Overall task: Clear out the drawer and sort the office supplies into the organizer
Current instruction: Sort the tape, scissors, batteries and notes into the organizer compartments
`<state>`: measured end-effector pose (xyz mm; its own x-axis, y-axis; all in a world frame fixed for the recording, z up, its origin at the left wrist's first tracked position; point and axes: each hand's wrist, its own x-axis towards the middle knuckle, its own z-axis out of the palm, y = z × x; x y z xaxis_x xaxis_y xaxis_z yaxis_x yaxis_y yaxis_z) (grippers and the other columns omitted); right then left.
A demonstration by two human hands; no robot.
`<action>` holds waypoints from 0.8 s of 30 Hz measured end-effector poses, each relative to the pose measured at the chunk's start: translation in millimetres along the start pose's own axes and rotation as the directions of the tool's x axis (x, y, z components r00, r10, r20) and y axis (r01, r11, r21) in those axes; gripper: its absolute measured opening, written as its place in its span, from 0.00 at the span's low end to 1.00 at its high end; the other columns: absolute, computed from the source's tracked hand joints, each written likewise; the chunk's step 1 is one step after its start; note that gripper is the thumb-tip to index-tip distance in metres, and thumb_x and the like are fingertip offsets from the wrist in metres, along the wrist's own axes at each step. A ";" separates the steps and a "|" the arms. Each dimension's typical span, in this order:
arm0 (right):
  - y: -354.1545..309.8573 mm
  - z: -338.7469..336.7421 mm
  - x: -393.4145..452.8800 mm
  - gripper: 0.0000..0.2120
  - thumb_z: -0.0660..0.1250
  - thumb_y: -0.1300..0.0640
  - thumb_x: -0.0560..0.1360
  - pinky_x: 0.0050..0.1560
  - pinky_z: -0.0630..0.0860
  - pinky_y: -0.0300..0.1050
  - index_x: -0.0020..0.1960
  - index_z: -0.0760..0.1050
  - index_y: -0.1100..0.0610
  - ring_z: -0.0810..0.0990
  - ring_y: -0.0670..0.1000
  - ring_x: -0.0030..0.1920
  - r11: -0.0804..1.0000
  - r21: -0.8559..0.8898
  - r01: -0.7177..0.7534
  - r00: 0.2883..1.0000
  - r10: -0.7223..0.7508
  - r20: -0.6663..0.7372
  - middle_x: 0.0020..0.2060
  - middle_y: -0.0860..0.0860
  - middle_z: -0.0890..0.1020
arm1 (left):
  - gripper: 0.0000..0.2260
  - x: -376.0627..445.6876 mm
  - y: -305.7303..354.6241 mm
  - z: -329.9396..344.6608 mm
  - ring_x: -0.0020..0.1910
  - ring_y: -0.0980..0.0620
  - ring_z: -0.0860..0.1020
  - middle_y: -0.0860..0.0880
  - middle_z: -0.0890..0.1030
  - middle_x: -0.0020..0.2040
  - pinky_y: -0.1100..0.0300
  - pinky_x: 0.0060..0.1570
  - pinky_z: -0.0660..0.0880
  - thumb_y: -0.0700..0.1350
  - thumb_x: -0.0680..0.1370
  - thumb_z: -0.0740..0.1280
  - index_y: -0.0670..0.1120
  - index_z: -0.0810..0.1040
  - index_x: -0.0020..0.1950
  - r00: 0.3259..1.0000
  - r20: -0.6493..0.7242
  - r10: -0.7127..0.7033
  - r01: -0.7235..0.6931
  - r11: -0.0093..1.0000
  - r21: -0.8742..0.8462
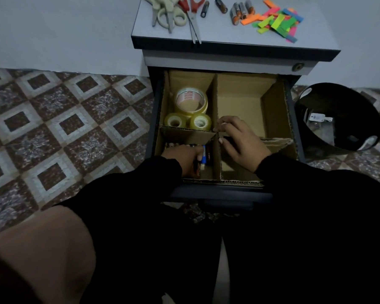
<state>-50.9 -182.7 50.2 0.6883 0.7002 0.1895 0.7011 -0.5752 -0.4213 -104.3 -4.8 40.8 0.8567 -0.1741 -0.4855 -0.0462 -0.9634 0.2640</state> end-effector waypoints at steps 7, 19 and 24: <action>1.7 1.3 0.5 0.18 0.55 0.54 0.76 0.60 0.72 0.49 0.58 0.74 0.62 0.73 0.55 0.59 1.000 0.022 0.008 1.000 -0.008 -0.004 0.60 0.59 0.72 | 0.12 4.5 -6.5 6.0 0.51 0.44 0.76 0.45 0.77 0.55 0.57 0.44 0.65 0.47 0.76 0.63 0.50 0.68 0.58 1.000 0.000 0.014 -0.014 1.000 0.022; 1.7 1.3 1.7 0.20 0.54 0.52 0.75 0.61 0.71 0.48 0.58 0.73 0.64 0.73 0.56 0.59 0.999 0.039 -0.002 1.000 0.002 0.002 0.60 0.59 0.71 | 0.18 3.7 -4.8 -2.7 0.67 0.44 0.67 0.45 0.66 0.69 0.55 0.63 0.64 0.44 0.81 0.58 0.56 0.67 0.71 0.979 0.075 0.189 -0.195 0.976 0.098; 2.1 1.7 1.5 0.19 0.55 0.53 0.76 0.62 0.70 0.45 0.58 0.73 0.64 0.72 0.56 0.60 0.999 0.046 -0.009 1.000 0.009 0.004 0.61 0.59 0.71 | 0.17 2.1 -8.1 -9.6 0.65 0.46 0.69 0.46 0.69 0.65 0.58 0.62 0.66 0.44 0.79 0.63 0.53 0.73 0.67 0.972 0.064 0.225 -0.230 0.970 0.085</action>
<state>-48.7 -182.1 48.1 0.6937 0.6968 0.1821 0.6857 -0.5616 -0.4630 -97.2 4.6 45.7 0.7897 -0.3988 -0.4662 -0.2853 -0.9114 0.2965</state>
